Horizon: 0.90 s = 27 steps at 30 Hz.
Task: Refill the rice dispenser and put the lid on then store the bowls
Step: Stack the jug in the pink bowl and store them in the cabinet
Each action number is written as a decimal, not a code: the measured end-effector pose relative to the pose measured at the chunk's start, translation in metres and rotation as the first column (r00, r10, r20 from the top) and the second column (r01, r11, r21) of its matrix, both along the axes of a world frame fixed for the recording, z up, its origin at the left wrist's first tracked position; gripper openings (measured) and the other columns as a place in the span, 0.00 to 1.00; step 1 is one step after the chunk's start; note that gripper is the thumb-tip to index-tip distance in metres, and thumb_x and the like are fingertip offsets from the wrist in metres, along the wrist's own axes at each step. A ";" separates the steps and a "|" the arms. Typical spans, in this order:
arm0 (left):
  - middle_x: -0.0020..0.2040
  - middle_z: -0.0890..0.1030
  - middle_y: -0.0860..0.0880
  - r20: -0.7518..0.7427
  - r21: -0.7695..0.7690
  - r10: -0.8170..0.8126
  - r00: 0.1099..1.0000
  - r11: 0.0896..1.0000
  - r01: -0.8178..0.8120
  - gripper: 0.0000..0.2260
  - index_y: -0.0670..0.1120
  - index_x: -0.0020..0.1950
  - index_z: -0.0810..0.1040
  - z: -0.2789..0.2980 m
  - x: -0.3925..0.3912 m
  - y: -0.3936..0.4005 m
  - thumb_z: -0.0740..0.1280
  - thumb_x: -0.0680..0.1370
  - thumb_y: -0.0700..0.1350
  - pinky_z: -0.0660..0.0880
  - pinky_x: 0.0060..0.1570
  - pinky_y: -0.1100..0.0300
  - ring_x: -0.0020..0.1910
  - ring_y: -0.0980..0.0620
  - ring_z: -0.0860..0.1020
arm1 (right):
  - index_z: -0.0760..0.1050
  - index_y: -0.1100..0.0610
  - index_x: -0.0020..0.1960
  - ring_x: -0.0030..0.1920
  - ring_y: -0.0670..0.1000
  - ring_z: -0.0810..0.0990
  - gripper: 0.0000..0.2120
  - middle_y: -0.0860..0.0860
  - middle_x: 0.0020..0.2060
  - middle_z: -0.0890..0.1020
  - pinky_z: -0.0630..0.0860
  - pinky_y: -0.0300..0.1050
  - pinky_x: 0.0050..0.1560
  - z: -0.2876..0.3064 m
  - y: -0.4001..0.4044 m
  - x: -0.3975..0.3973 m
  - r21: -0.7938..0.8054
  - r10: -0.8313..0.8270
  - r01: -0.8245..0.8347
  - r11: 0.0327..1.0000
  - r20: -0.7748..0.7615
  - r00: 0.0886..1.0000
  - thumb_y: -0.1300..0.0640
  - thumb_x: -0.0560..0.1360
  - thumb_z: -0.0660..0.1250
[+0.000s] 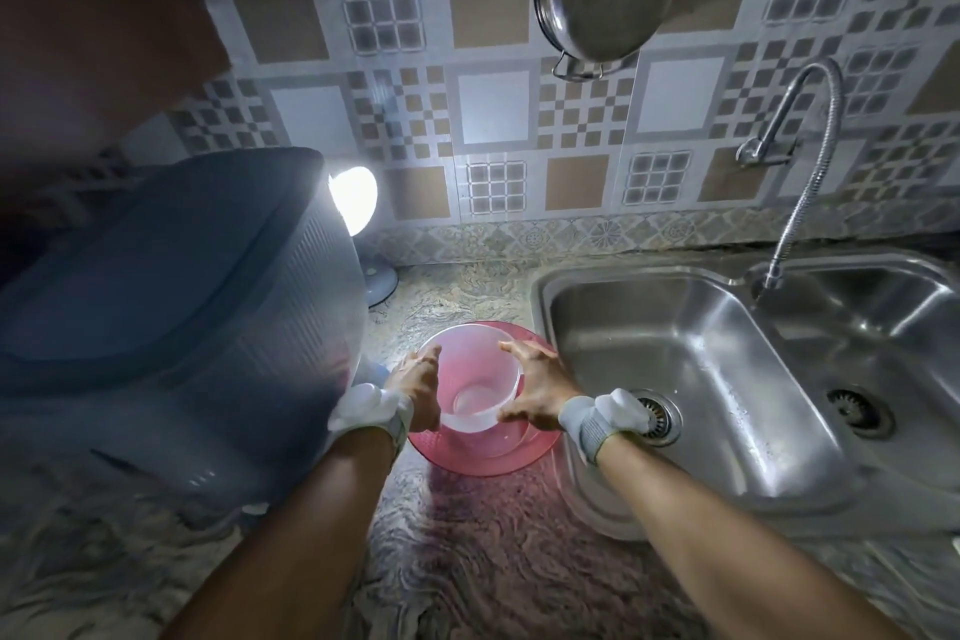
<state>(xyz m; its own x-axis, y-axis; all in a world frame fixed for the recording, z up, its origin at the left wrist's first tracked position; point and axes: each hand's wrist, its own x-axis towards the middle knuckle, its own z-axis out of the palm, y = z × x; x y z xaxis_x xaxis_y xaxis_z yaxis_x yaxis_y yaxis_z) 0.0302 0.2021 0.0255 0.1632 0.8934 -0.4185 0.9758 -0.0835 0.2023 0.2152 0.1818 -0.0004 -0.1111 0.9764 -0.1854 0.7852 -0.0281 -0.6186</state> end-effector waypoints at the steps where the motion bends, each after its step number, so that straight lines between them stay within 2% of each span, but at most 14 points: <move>1: 0.80 0.50 0.46 -0.010 -0.010 0.001 1.000 1.000 -0.001 0.48 0.41 0.79 0.42 0.000 0.000 0.000 0.74 0.73 0.47 0.50 0.77 0.58 0.79 0.48 0.51 | 0.62 0.54 0.77 0.74 0.52 0.64 0.49 0.53 0.74 0.66 0.62 0.40 0.73 -0.001 0.001 0.000 0.001 0.005 -0.005 1.000 0.003 1.000 0.54 0.60 0.80; 3: 0.80 0.48 0.46 -0.018 -0.019 0.014 1.000 1.000 -0.014 0.49 0.42 0.79 0.41 0.000 0.000 0.000 0.74 0.73 0.47 0.50 0.78 0.57 0.79 0.47 0.49 | 0.61 0.54 0.77 0.74 0.52 0.64 0.49 0.53 0.74 0.66 0.61 0.40 0.73 0.000 0.000 0.001 0.005 0.012 -0.012 1.000 0.015 1.000 0.54 0.61 0.80; 5: 0.80 0.44 0.44 0.011 -0.030 0.048 0.999 0.998 -0.048 0.49 0.44 0.80 0.41 -0.001 0.000 -0.003 0.74 0.72 0.41 0.51 0.78 0.54 0.79 0.45 0.47 | 0.62 0.54 0.77 0.73 0.53 0.65 0.49 0.53 0.74 0.67 0.62 0.40 0.71 0.001 -0.001 0.003 0.012 0.009 -0.009 1.000 0.019 1.000 0.55 0.60 0.80; 8: 0.79 0.40 0.41 0.065 -0.003 0.095 0.993 0.995 -0.095 0.45 0.47 0.80 0.42 0.000 0.001 -0.012 0.67 0.72 0.31 0.55 0.77 0.48 0.79 0.40 0.46 | 0.63 0.55 0.76 0.72 0.53 0.67 0.47 0.54 0.72 0.69 0.62 0.38 0.71 0.004 -0.005 0.005 0.030 0.002 -0.002 1.000 0.021 1.000 0.58 0.61 0.80; 10: 0.80 0.41 0.42 0.083 0.032 0.102 0.991 0.994 -0.105 0.44 0.46 0.80 0.42 0.001 0.001 -0.019 0.65 0.72 0.31 0.53 0.77 0.47 0.79 0.38 0.44 | 0.64 0.56 0.75 0.72 0.54 0.68 0.44 0.54 0.71 0.70 0.63 0.38 0.70 0.009 -0.011 0.005 0.060 -0.011 0.011 0.998 0.010 1.000 0.60 0.62 0.77; 12: 0.80 0.47 0.43 0.115 0.078 0.117 0.987 0.989 -0.126 0.42 0.45 0.79 0.44 0.001 -0.001 -0.027 0.65 0.72 0.33 0.53 0.77 0.48 0.79 0.40 0.46 | 0.68 0.57 0.72 0.69 0.55 0.70 0.37 0.55 0.68 0.71 0.67 0.45 0.71 0.014 -0.022 0.002 0.139 -0.055 0.057 0.989 -0.018 0.998 0.55 0.63 0.71; 14: 0.75 0.59 0.43 0.165 0.154 0.120 0.979 0.977 -0.145 0.39 0.44 0.78 0.50 0.002 -0.004 -0.040 0.66 0.71 0.34 0.61 0.74 0.49 0.76 0.43 0.57 | 0.72 0.57 0.66 0.63 0.55 0.74 0.32 0.54 0.64 0.74 0.73 0.50 0.64 0.015 -0.037 -0.004 0.226 -0.144 0.153 0.962 -0.057 0.988 0.53 0.62 0.62; 17: 0.66 0.69 0.45 0.195 0.260 0.086 0.977 0.956 -0.137 0.31 0.46 0.72 0.62 0.002 -0.012 -0.063 0.66 0.71 0.35 0.71 0.63 0.50 0.65 0.44 0.70 | 0.74 0.57 0.60 0.57 0.57 0.76 0.22 0.54 0.57 0.76 0.76 0.47 0.56 0.008 -0.062 -0.014 0.283 -0.213 0.206 0.937 -0.007 0.977 0.62 0.65 0.61; 20: 0.63 0.73 0.47 0.186 0.313 0.024 0.982 0.946 -0.082 0.25 0.46 0.68 0.68 -0.001 -0.018 -0.083 0.65 0.72 0.36 0.72 0.61 0.52 0.62 0.44 0.73 | 0.74 0.56 0.58 0.54 0.57 0.76 0.21 0.52 0.53 0.77 0.74 0.43 0.50 0.000 -0.085 -0.023 0.291 -0.207 0.175 0.941 0.082 0.975 0.65 0.66 0.59; 23: 0.64 0.73 0.47 0.114 0.322 -0.041 0.993 0.947 0.002 0.23 0.47 0.68 0.68 -0.008 -0.019 -0.096 0.64 0.73 0.38 0.72 0.62 0.51 0.63 0.45 0.72 | 0.73 0.56 0.59 0.57 0.57 0.75 0.22 0.53 0.55 0.78 0.76 0.48 0.54 -0.008 -0.102 -0.032 0.245 -0.193 0.147 0.958 0.179 0.965 0.63 0.66 0.59; 27: 0.63 0.74 0.47 0.029 0.317 -0.098 0.995 0.945 0.084 0.20 0.48 0.66 0.70 -0.021 -0.022 -0.108 0.63 0.74 0.41 0.73 0.60 0.51 0.63 0.45 0.73 | 0.73 0.56 0.62 0.62 0.56 0.73 0.24 0.52 0.59 0.78 0.72 0.49 0.62 -0.025 -0.120 -0.044 0.248 -0.188 0.123 0.961 0.257 0.948 0.61 0.66 0.60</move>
